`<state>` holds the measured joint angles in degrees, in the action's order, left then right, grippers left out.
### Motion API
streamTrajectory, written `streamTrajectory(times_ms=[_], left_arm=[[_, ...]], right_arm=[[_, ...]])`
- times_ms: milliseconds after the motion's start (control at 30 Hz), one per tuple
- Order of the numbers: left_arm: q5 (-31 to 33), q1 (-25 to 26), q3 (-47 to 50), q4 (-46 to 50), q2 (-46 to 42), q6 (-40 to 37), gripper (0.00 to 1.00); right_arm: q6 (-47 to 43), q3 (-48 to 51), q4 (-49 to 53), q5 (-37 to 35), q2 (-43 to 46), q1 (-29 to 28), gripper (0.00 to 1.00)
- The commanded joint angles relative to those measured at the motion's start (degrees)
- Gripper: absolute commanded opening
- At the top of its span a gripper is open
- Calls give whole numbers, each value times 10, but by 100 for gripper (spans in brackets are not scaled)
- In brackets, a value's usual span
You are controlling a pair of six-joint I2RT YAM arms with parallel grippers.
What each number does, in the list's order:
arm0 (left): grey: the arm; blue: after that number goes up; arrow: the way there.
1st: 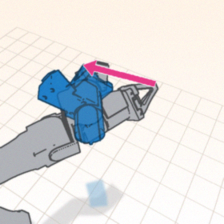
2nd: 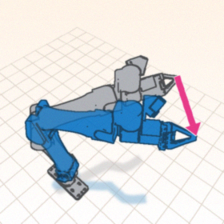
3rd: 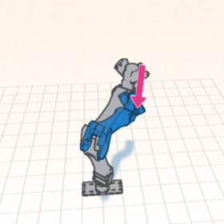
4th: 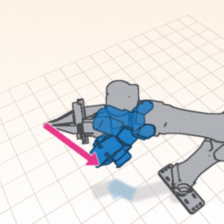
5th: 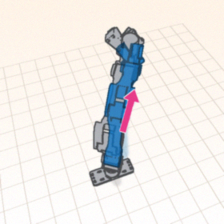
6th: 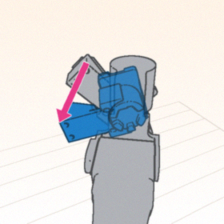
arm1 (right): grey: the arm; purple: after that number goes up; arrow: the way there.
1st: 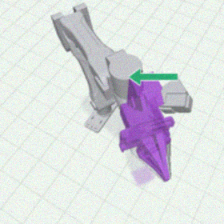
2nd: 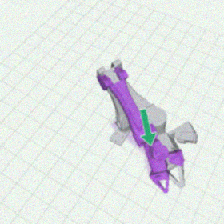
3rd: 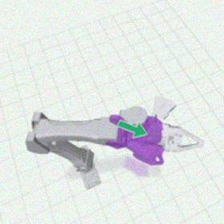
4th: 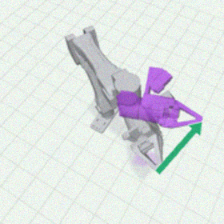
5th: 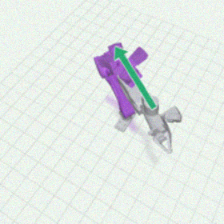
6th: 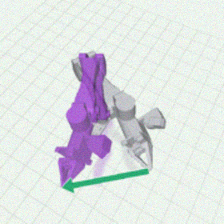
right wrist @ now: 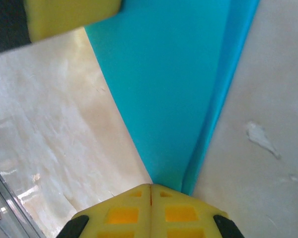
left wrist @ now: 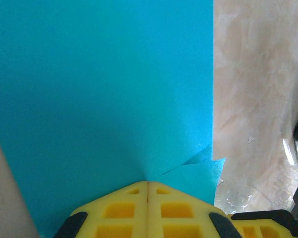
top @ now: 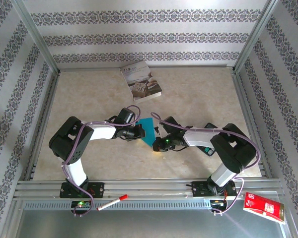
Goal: Fold a paper plane with a square sheet of paper (pick it up from the middle)
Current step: Third fold the triangle at the center of the table.
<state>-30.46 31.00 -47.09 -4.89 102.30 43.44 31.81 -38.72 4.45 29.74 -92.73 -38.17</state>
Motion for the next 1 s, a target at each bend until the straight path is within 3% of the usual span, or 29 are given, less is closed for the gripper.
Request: streamTrajectory(times_ms=[0, 300, 633, 967], left_arm=[[41, -10, 7, 67, 28, -21, 0], [38, -10, 4, 69, 28, -20, 0], [37, -10, 2, 72, 22, -20, 0], [36, -10, -6, 78, 23, -23, 0]], right_arm=[[7, 27, 54, -6, 16, 14, 4], [28, 7, 18, 41, 50, 19, 4], [10, -45, 21, 39, -22, 20, 4], [-1, -18, 18, 28, -47, 33, 3]])
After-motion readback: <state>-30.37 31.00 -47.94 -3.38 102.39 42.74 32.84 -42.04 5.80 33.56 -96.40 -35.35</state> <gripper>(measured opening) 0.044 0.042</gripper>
